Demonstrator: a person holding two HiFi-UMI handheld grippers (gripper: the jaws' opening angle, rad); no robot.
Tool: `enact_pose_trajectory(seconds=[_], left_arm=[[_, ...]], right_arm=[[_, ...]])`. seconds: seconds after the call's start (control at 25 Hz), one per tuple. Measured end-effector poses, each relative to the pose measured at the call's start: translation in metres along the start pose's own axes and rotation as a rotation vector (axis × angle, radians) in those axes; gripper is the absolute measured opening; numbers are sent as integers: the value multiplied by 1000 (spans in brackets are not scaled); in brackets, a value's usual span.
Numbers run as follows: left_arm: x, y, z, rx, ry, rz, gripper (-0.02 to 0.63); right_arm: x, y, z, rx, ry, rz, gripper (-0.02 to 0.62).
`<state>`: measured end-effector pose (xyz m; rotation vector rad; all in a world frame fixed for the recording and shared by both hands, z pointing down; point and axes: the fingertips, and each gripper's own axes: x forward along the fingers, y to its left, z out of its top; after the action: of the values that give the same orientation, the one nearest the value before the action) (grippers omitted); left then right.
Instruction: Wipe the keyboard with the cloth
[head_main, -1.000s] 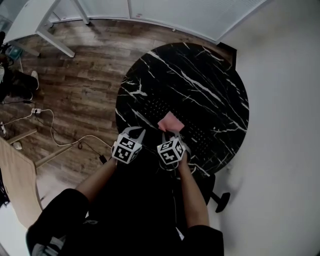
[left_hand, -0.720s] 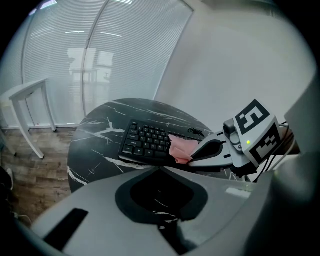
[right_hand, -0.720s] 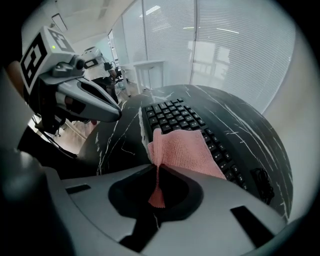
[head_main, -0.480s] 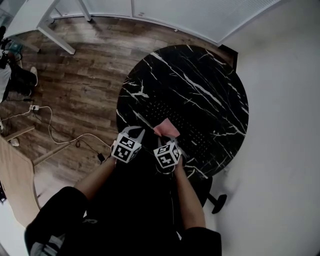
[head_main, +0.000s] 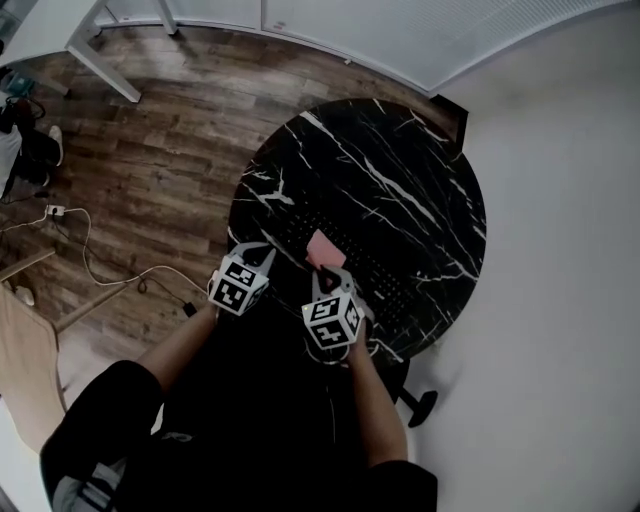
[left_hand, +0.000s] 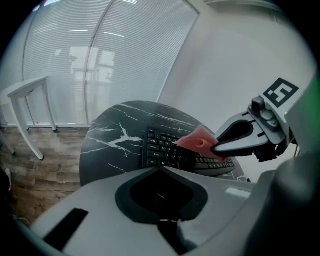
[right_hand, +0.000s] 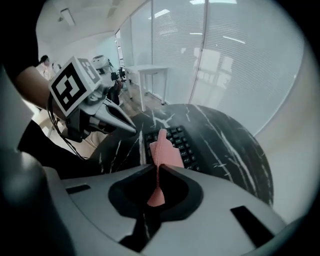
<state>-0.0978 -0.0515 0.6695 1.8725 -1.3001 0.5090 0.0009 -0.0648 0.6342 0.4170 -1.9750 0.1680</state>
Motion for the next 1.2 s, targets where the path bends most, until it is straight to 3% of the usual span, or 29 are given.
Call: enact_pose_trajectory(seconds=[0.16,0.4,0.72,1.2], left_arm=[[-2,18,19,10,-14,-1,-3],[-1,41,39,25,-24,-8,-3],[2,50,42,48,11,-43,-3],[13,55,42,85,39,-70,-3]], right_arm=[[-12,-39,47,-129,-39,-141,9],[3,-77,107,-176,-59,-199,9],[85,-59,58,-213,190,-78,9],[98,-49,46,-71,172,-34,9]])
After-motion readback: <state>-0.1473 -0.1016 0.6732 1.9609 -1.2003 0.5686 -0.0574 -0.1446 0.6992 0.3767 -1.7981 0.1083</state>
